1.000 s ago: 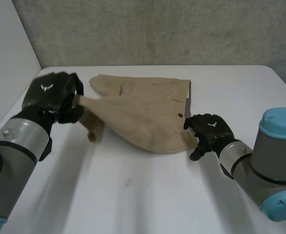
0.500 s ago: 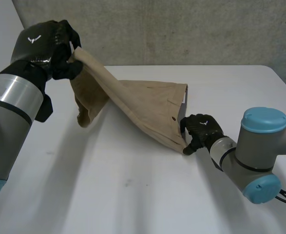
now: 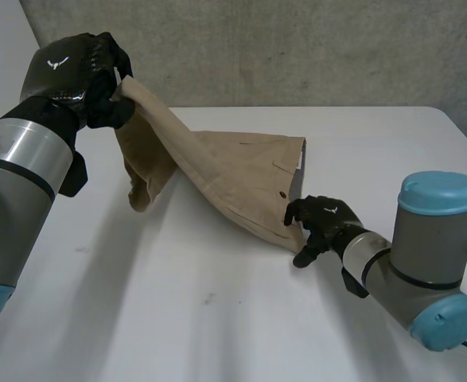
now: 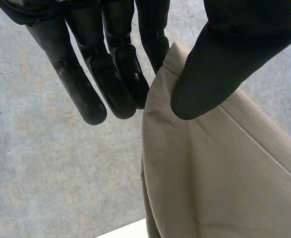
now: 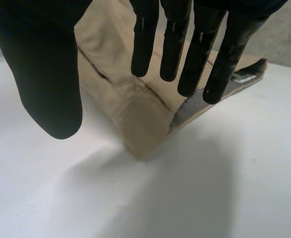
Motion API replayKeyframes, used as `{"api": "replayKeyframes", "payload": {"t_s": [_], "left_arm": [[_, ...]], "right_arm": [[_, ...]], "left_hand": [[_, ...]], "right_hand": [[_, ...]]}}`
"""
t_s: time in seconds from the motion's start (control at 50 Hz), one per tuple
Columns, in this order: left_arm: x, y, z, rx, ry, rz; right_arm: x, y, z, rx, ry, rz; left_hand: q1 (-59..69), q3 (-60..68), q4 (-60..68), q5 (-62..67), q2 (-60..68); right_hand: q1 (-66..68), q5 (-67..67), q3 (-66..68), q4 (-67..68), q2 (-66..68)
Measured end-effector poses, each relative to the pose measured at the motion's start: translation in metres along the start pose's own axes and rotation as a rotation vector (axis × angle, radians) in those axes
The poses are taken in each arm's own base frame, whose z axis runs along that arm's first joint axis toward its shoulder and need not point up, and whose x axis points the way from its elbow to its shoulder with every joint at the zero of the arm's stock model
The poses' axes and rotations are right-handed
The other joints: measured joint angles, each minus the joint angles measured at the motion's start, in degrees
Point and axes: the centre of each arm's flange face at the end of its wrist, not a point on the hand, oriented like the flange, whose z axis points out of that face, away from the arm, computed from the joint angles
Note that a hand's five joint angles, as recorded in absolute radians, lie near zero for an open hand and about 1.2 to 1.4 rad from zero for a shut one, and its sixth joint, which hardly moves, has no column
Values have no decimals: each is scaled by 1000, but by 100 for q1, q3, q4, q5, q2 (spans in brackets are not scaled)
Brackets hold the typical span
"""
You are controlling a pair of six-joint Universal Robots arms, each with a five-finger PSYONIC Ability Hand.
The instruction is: Fold the shorts.
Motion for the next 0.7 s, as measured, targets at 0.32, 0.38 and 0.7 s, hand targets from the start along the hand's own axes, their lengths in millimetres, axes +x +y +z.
{"api": "replayKeyframes", "payload": {"t_s": [0.32,0.38,0.7], "left_arm": [[1,2,0,-7,1,-2],[0,3,0,-11,0,-1],[-21,36,-12,-163,-56,26]], "right_arm": [[-4,18,35,42,-4,29],[-1,17,38,49,12,28],[31,-55,-11,165,185,-220]], "left_hand": [[0,0,0,0,1],[0,0,0,0,1],[0,0,0,0,1]], "right_hand": [[1797,2088,2248,2240,2255],[2135,2583,2764,2757,2845],[2576,3349,3484,3533,3464]]}}
